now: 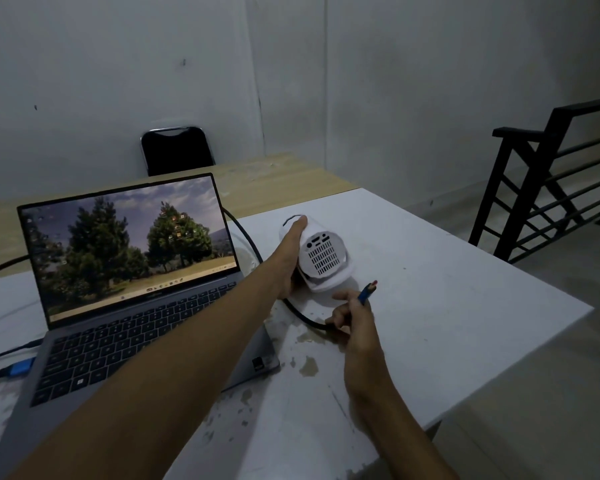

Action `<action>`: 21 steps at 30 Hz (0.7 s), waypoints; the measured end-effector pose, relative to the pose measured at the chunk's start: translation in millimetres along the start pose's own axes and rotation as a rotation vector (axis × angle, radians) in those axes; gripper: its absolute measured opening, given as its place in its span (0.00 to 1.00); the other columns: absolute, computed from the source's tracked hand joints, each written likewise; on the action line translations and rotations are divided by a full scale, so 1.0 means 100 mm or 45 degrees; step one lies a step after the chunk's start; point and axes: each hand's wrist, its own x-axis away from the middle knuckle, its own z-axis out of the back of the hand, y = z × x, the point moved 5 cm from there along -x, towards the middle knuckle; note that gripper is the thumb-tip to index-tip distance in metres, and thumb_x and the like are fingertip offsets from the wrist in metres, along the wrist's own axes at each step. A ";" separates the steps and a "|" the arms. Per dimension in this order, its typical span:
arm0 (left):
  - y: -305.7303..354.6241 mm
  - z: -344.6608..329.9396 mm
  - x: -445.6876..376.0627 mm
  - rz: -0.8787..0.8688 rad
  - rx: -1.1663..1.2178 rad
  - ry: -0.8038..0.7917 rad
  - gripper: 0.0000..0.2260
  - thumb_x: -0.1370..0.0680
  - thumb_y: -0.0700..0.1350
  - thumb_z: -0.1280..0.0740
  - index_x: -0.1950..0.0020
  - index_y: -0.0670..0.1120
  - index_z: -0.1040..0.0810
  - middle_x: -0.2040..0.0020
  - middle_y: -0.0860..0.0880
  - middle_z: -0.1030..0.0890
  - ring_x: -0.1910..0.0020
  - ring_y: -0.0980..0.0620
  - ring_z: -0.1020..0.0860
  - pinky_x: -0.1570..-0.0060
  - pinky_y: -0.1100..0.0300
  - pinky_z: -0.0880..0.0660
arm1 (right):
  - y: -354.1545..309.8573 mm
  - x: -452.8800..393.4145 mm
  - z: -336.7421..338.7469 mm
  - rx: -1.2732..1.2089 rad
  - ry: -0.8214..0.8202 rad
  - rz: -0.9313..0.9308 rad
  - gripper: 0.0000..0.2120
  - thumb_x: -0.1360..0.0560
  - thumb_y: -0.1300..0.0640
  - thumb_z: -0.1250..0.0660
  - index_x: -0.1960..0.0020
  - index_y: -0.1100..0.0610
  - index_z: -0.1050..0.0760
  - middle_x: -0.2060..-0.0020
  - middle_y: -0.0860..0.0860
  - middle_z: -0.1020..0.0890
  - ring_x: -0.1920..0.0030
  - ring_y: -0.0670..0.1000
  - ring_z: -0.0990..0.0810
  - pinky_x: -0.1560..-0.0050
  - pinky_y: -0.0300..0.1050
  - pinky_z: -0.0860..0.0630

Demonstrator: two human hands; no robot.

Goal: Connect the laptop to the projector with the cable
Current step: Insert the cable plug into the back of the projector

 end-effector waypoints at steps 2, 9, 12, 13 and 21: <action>-0.01 0.02 -0.01 0.010 0.042 -0.015 0.33 0.27 0.73 0.40 0.46 0.47 0.15 0.46 0.41 0.14 0.42 0.40 0.18 0.35 0.44 0.24 | -0.01 -0.01 0.02 -0.033 0.029 0.010 0.28 0.25 0.40 0.49 0.47 0.66 0.31 0.63 0.54 0.31 0.57 0.52 0.28 0.47 0.48 0.29; -0.02 0.02 0.04 0.017 0.099 -0.060 0.33 0.25 0.73 0.42 0.43 0.47 0.16 0.43 0.41 0.15 0.42 0.40 0.19 0.41 0.48 0.21 | 0.02 -0.03 0.00 0.081 0.074 0.000 0.28 0.24 0.40 0.50 0.46 0.63 0.27 0.63 0.53 0.30 0.58 0.52 0.27 0.50 0.45 0.29; -0.02 0.01 0.07 0.002 0.090 -0.068 0.32 0.25 0.73 0.42 0.45 0.47 0.15 0.42 0.41 0.16 0.39 0.39 0.20 0.34 0.44 0.24 | 0.01 -0.02 -0.03 0.183 0.066 0.023 0.21 0.17 0.44 0.50 0.50 0.57 0.26 0.64 0.52 0.30 0.61 0.50 0.29 0.57 0.42 0.30; -0.03 0.00 0.08 0.001 0.082 -0.066 0.33 0.25 0.73 0.42 0.44 0.47 0.16 0.42 0.41 0.16 0.39 0.39 0.20 0.34 0.44 0.25 | 0.01 -0.03 -0.03 0.228 0.060 0.037 0.20 0.16 0.44 0.51 0.51 0.54 0.26 0.65 0.51 0.29 0.62 0.48 0.29 0.59 0.40 0.30; 0.05 -0.07 0.25 0.102 0.017 -0.178 0.31 0.24 0.72 0.43 0.52 0.47 0.16 0.61 0.44 0.13 0.58 0.44 0.19 0.60 0.55 0.23 | -0.03 -0.02 -0.01 0.206 0.082 0.086 0.22 0.22 0.37 0.47 0.37 0.46 0.26 0.67 0.47 0.27 0.60 0.49 0.25 0.53 0.43 0.24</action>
